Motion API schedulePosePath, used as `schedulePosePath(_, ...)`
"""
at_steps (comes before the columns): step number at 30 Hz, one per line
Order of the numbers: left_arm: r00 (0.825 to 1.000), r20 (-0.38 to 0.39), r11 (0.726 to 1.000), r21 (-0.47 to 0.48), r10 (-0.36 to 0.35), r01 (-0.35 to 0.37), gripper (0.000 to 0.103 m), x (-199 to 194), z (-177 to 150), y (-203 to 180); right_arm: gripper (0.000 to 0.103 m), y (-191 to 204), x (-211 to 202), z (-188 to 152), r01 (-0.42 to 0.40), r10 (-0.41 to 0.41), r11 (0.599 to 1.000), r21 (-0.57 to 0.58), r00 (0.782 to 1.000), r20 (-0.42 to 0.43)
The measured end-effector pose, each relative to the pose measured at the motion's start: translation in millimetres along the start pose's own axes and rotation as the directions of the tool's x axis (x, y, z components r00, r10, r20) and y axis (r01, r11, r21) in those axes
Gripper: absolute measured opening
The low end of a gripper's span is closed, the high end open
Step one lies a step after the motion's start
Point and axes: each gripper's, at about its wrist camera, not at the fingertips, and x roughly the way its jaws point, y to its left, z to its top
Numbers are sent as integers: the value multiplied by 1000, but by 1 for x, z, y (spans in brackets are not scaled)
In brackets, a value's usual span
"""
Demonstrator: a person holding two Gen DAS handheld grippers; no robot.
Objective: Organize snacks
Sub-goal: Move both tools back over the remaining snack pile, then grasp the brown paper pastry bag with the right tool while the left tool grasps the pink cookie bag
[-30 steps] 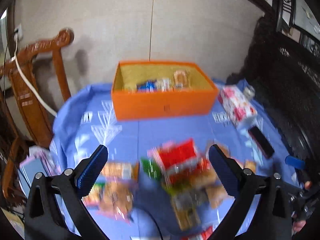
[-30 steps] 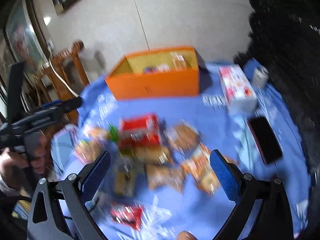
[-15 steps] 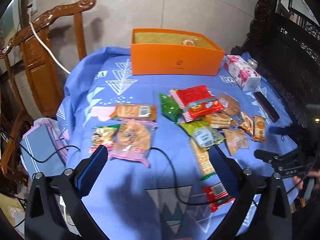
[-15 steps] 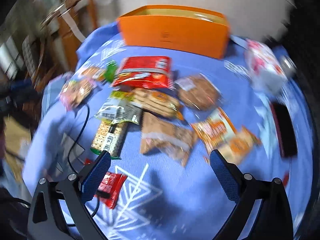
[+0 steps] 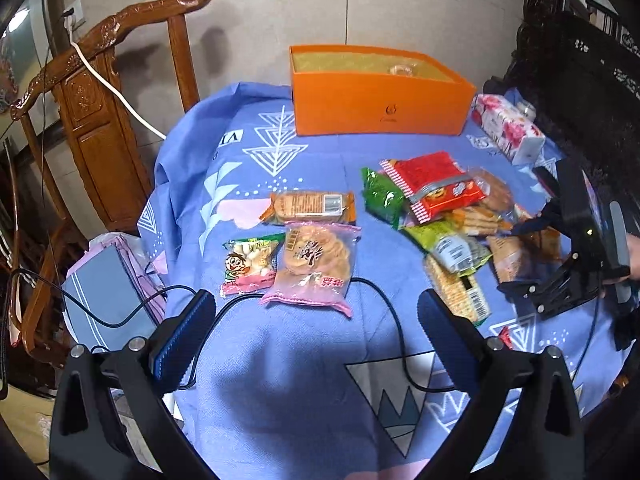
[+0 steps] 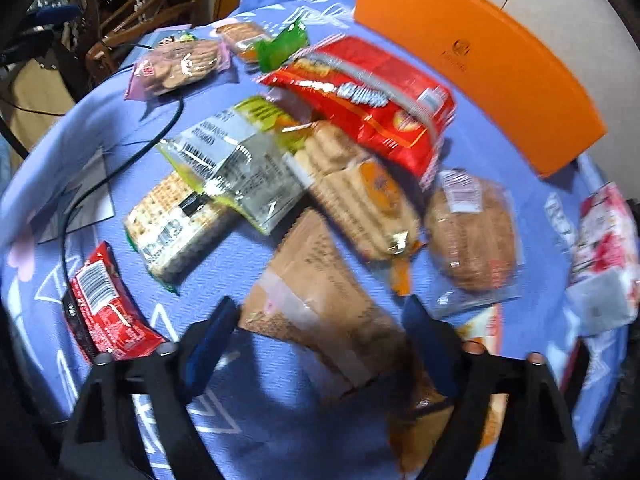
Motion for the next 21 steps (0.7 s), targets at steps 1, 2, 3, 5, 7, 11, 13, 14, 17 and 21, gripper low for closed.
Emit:
schedulePosePath(1, 1000, -5, 1000, 3, 6, -6, 99, 4, 1, 1, 74, -1, 1, 0, 1, -1, 1000, 6, 1000, 5)
schedulePosePath(2, 1000, -8, 1000, 5, 9, -9, 99, 7, 1, 2, 70, -1, 0, -1, 5, -5, 1000, 10, 1000, 14)
schedulePosePath(3, 1000, -14, 1000, 4, 14, -14, 99, 12, 3, 3, 50, -2, -1, -3, 9, -9, 1000, 17, 1000, 15)
schedulePosePath(5, 1000, -27, 1000, -5, 12, -12, 99, 22, 6, 6, 38, -5, -5, -8, 7, -9, 998, 59, 1000, 25)
schedulePosePath(7, 999, -43, 1000, -14, 3, -4, 99, 38, 11, 6, 38, -8, -9, -17, -19, 15, 993, 114, 999, 29)
schedulePosePath(11, 998, -55, 1000, -2, -1, 1, 99, 66, 21, 1, 38, -14, -19, -33, -59, 47, 963, 262, 998, 52)
schedulePosePath(13, 998, -61, 1000, -6, -7, 6, 99, 81, 25, -1, 38, -21, -26, -41, -88, 66, 932, 351, 995, 72)
schedulePosePath(14, 998, -66, 1000, -10, -12, 11, 99, 88, 26, -2, 38, -23, -28, -45, -107, 80, 909, 403, 993, 84)
schedulePosePath(17, 996, -84, 999, -12, -38, 37, 98, 110, 30, -2, 38, -21, -33, -53, -141, 99, 849, 509, 989, 110)
schedulePosePath(21, 986, -153, 998, 11, -61, 63, 71, 137, 28, -3, 38, -18, -39, -58, -164, 101, 793, 587, 985, 139)
